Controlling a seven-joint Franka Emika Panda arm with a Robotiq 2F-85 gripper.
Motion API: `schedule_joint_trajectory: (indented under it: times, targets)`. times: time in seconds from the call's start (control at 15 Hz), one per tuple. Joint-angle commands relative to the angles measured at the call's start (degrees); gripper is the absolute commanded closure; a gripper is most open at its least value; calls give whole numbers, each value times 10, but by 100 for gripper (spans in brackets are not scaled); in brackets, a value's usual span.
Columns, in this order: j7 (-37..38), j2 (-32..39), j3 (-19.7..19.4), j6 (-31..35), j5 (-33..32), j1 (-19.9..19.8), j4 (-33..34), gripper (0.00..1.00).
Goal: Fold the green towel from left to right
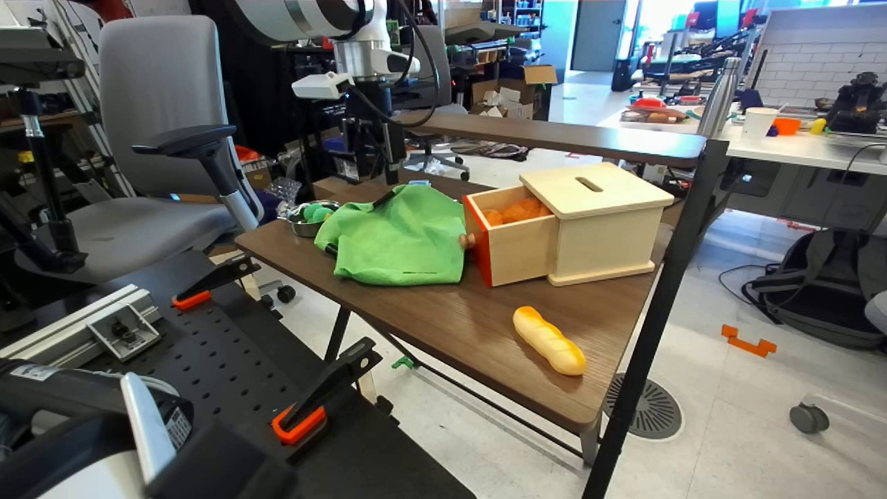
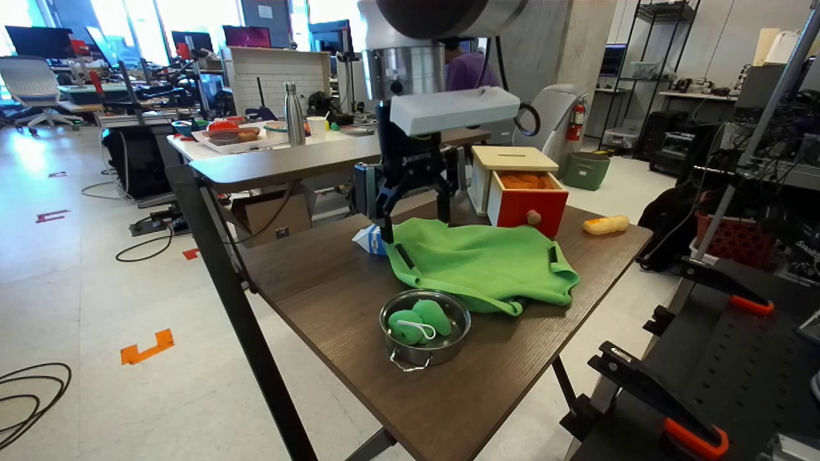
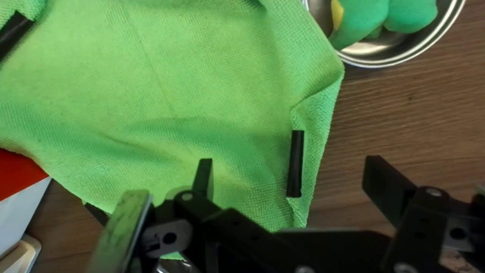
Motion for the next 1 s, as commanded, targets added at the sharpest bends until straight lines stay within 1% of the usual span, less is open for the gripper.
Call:
schedule_joint_trajectory:
  times: [0.0,0.27,0.33,0.4,0.47,0.53,0.67,0.8,0.87,0.93]
  targets:
    - [3,34,-14,2,4,18,34,0]
    - [5,53,-20,-1,3,28,45,0]
    - [4,57,-21,-1,4,29,48,12]
    - [4,61,-21,-1,4,30,52,26]
    - [3,64,-21,0,4,30,55,32]
    - [3,67,-22,-2,5,30,59,42]
    - [2,70,-23,-8,4,30,64,58]
    - [-1,69,-24,-13,2,31,67,71]
    - [-1,68,-25,-16,1,31,66,80]
    - [-1,66,-25,-17,2,31,67,87]
